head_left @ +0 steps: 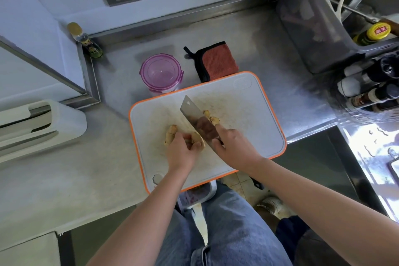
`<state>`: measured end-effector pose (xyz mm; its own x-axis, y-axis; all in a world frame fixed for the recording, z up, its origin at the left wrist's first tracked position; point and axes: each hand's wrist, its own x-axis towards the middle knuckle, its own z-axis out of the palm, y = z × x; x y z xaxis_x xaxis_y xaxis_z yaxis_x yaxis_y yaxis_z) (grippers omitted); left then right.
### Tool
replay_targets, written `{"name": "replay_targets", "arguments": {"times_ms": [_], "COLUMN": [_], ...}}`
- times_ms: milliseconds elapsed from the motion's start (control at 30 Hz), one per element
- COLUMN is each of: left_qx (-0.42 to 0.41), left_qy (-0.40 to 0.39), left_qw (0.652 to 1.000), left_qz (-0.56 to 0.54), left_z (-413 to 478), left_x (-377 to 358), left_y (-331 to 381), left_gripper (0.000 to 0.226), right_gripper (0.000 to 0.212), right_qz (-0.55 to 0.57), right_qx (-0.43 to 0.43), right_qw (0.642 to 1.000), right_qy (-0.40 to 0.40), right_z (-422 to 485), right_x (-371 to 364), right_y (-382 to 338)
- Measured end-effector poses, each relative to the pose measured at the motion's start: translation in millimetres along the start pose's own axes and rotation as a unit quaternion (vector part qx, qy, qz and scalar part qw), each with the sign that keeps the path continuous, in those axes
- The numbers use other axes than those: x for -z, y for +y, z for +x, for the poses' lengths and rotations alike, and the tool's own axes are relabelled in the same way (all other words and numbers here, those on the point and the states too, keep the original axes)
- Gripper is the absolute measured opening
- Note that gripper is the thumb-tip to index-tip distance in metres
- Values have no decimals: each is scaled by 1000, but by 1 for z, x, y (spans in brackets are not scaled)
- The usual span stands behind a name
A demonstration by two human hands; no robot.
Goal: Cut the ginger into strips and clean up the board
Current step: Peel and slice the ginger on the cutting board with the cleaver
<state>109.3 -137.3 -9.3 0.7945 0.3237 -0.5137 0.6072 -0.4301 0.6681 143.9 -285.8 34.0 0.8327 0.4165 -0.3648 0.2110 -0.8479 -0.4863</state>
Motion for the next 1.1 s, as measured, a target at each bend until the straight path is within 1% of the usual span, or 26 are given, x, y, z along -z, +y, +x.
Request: {"name": "replay_targets", "arguments": {"times_ms": [167, 333, 500, 633, 733, 833, 933, 1000, 1033, 1100], "left_qx": [-9, -10, -8, 1, -9, -41, -57, -52, -47, -41], "left_qy": [5, 16, 16, 8, 5, -5, -29, -34, -34, -32], "left_qw": [1000, 1000, 1000, 1000, 1000, 999, 998, 997, 997, 996], "left_qz": [-4, -4, -1, -16, -19, 0, -25, -48, -58, -74], "left_z": [-1, -3, -2, -1, -1, -1, 0, 0, 0, -1], "left_x": [0, -1, -1, -2, -1, 1, 3, 3, 3, 3], "left_y": [0, 3, 3, 0, -3, -6, -10, -12, -12, -11], "left_gripper": [18, 16, 17, 18, 26, 37, 32, 26, 23, 21], "right_gripper": [14, 26, 20, 22, 22, 24, 20, 17, 18, 22], "right_qz": [0, -24, -45, -67, -58, -52, -24, -12, 1, 25], "right_qx": [-5, 2, 8, 20, 21, 13, -23, -29, -20, 8], "right_qw": [1000, 1000, 999, 997, 998, 998, 998, 996, 997, 999], "right_qy": [-11, -8, -3, -18, -10, 12, 61, 79, 76, 45], "right_z": [-1, 2, 4, 13, 15, 17, 23, 23, 21, 16], "right_x": [0, -5, -12, -23, -24, -22, -14, -6, -4, -5], "right_y": [-2, -8, -6, -8, -4, 1, 10, 15, 15, 12]}}
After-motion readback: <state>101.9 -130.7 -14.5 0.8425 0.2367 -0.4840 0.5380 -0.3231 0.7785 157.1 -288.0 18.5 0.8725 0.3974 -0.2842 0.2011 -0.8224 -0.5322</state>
